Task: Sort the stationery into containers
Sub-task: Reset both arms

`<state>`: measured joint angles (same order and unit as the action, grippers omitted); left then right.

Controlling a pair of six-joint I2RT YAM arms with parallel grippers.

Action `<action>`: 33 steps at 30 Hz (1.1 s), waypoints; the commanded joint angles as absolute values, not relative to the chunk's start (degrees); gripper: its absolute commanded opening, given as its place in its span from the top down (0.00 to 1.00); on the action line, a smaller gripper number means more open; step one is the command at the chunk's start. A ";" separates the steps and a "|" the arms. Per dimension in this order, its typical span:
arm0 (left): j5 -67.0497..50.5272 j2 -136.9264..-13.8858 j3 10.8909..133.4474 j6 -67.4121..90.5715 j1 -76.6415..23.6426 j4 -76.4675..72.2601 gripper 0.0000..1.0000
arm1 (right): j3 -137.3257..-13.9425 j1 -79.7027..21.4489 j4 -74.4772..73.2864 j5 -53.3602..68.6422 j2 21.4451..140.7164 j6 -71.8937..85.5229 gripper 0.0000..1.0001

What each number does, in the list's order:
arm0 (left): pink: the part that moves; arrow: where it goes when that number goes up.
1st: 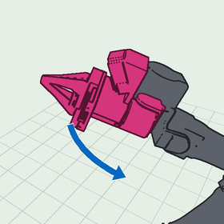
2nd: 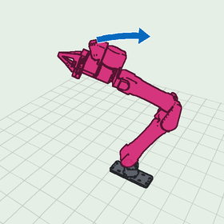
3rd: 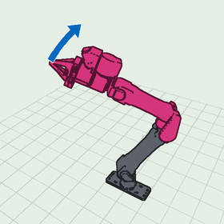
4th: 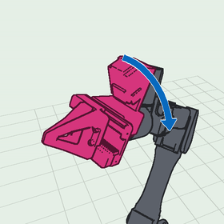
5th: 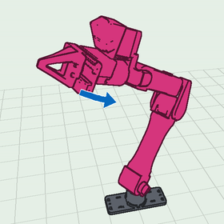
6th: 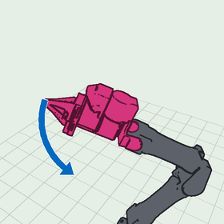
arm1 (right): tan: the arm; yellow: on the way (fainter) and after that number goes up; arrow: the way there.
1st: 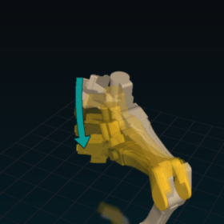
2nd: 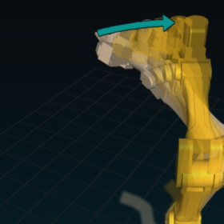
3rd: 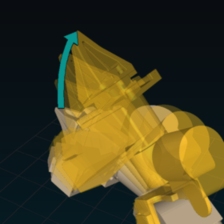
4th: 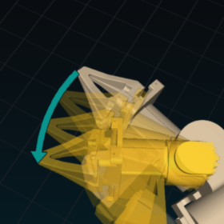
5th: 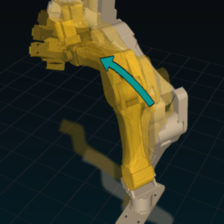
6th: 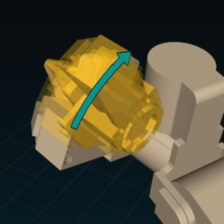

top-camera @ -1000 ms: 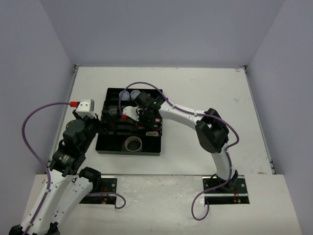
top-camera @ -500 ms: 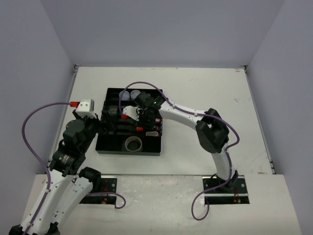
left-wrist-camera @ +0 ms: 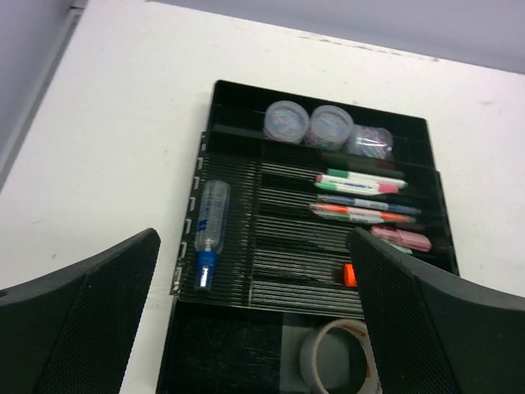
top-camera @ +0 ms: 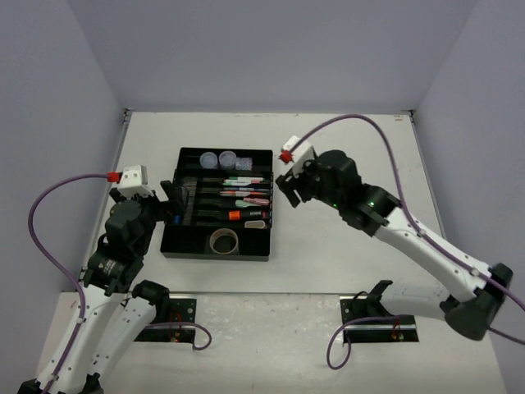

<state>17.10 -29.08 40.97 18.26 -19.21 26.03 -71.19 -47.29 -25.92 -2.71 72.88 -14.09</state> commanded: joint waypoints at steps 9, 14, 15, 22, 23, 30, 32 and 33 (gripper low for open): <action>39.80 -27.52 41.93 23.98 -16.90 28.30 0.00 | -45.97 -39.55 -22.66 -36.37 36.71 19.16 0.01; 37.08 -23.75 38.84 19.46 -16.95 24.67 0.00 | -49.13 -39.55 -32.00 -36.72 28.69 22.10 0.01; 35.52 -21.54 37.81 17.14 -16.89 23.02 0.00 | -50.10 -39.55 -34.56 -36.39 27.41 22.45 0.01; 30.48 -22.01 35.82 12.24 -17.23 21.27 0.00 | -51.86 -39.55 -41.72 -42.00 25.88 24.06 0.01; 30.36 -21.95 35.72 12.13 -17.23 21.16 0.00 | -51.91 -39.55 -42.09 -42.66 25.98 24.14 0.01; 30.76 -17.59 32.87 9.63 -17.23 18.50 0.00 | -51.59 -39.55 -43.50 -44.60 26.81 25.17 0.01; 30.75 -16.36 32.54 8.66 -17.24 18.34 0.00 | -51.84 -39.57 -43.93 -45.03 26.69 25.65 0.01; 30.44 -15.83 32.32 8.01 -17.28 18.25 0.00 | -52.06 -39.61 -44.15 -45.38 26.60 26.13 0.01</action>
